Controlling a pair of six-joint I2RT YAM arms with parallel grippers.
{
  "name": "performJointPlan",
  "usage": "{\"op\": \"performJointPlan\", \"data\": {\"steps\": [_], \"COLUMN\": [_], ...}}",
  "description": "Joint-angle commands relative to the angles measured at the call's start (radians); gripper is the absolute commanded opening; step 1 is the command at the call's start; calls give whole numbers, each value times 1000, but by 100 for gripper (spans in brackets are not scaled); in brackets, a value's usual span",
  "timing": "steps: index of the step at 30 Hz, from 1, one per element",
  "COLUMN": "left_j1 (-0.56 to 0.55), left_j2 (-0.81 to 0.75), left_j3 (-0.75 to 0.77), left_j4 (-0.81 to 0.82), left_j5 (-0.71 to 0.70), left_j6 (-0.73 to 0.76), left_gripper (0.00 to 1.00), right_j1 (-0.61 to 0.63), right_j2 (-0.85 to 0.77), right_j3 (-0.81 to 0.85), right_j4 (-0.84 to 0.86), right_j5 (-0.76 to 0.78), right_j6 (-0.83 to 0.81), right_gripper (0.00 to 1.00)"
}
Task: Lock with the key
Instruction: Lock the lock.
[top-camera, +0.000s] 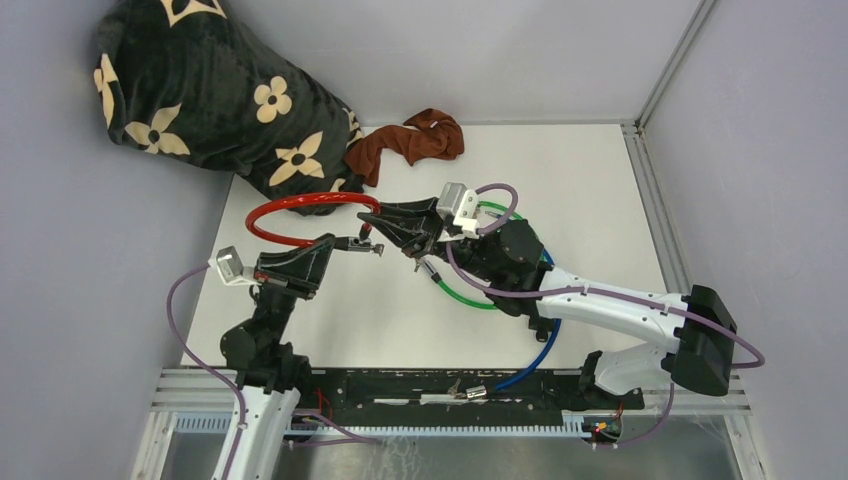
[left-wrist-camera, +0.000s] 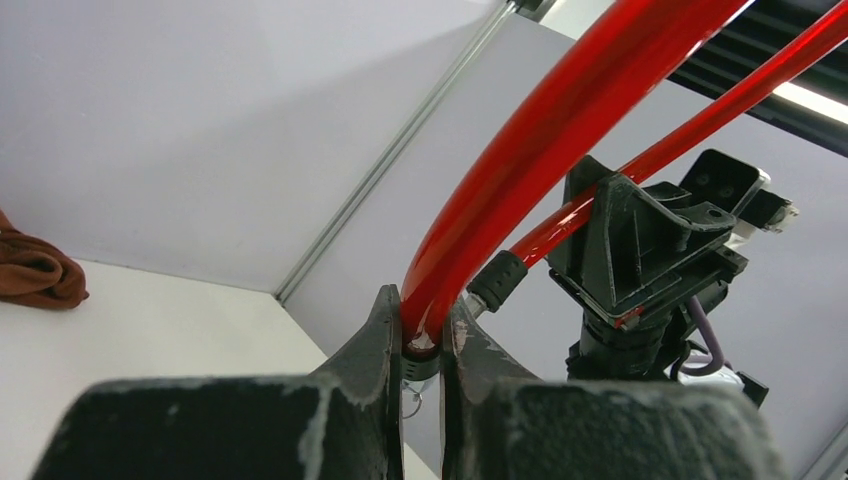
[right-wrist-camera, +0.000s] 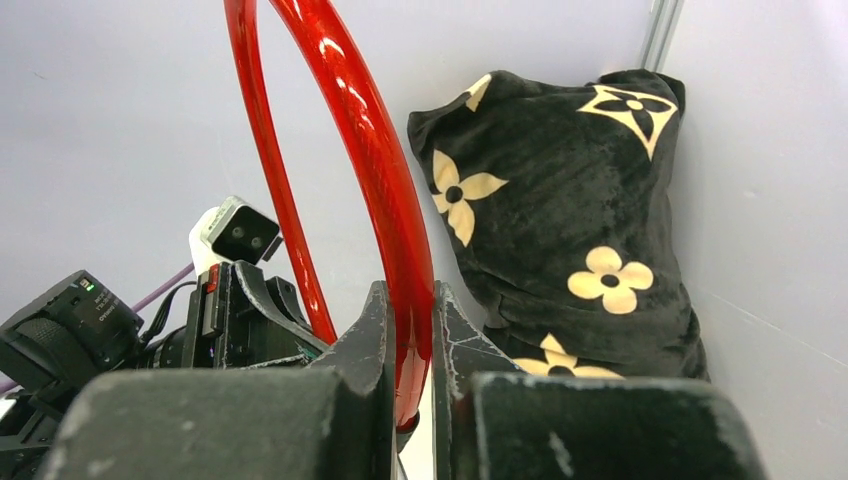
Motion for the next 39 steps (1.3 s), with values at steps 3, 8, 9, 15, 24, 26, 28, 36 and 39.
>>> {"op": "performJointPlan", "data": {"steps": [3, 8, 9, 15, 24, 26, 28, 36, 39], "left_j1": [15, 20, 22, 24, 25, 26, 25, 26, 25], "left_j2": [-36, -50, -53, -73, -88, -87, -87, -62, -56], "left_j3": [4, 18, 18, 22, 39, 46, 54, 124, 158], "left_j4": [47, 74, 70, 79, 93, 98, 107, 175, 214], "left_j5": [-64, -60, -60, -80, -86, -90, -98, -227, -197], "left_j6": [-57, -44, -44, -33, -47, -56, -58, -60, -50], "left_gripper": [2, 2, 2, 2, 2, 2, 2, 2, 2], "right_j1": [29, 46, 48, 56, 56, 56, 56, 56, 58], "right_j2": [4, 23, 27, 38, 55, 59, 60, 83, 111], "right_j3": [55, 58, 62, 50, 47, 53, 53, 53, 92], "right_j4": [147, 193, 192, 203, 249, 248, 245, 264, 269], "right_j5": [-11, -10, -12, -3, 8, 4, 4, -43, -100], "right_j6": [32, 33, 33, 59, 45, 44, 45, 110, 131], "right_gripper": [0, 0, 0, 0, 0, 0, 0, 0, 0]}}
